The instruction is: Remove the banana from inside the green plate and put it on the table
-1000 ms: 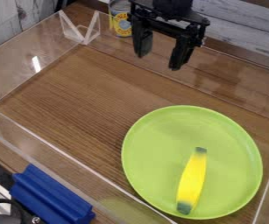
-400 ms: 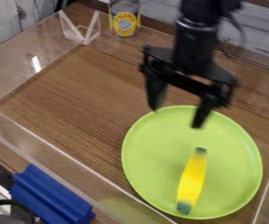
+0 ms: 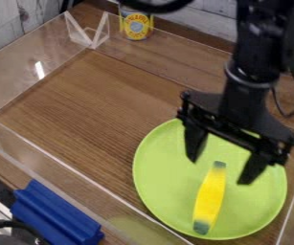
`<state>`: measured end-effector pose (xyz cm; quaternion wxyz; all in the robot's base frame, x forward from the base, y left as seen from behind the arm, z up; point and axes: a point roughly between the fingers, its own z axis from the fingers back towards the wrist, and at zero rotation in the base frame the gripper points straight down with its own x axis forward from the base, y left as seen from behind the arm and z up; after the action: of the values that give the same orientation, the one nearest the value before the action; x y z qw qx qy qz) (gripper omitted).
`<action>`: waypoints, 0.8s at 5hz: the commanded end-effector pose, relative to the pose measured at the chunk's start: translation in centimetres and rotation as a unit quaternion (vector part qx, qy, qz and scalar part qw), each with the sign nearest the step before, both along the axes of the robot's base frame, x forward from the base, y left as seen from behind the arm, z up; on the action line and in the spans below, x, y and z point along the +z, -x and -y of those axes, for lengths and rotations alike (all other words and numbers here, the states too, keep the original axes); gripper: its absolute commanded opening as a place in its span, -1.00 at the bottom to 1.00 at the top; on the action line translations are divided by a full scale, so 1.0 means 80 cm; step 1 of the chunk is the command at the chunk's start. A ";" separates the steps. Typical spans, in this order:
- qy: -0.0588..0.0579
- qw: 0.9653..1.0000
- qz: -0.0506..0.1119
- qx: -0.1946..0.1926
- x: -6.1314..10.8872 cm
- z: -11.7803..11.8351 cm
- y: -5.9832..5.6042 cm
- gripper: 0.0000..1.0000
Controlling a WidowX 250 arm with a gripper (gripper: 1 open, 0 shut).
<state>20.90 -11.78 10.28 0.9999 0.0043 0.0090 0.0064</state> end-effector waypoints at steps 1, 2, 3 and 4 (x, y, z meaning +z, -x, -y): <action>0.016 0.999 0.035 0.004 -0.003 0.009 0.000 1.00; 0.021 0.999 0.039 0.007 -0.021 0.009 0.002 1.00; 0.027 0.999 0.045 0.009 -0.038 0.010 0.002 1.00; 0.034 0.998 0.054 0.003 -0.049 0.010 -0.001 1.00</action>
<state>20.58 -12.36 5.78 0.9991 -0.0242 -0.0320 0.0118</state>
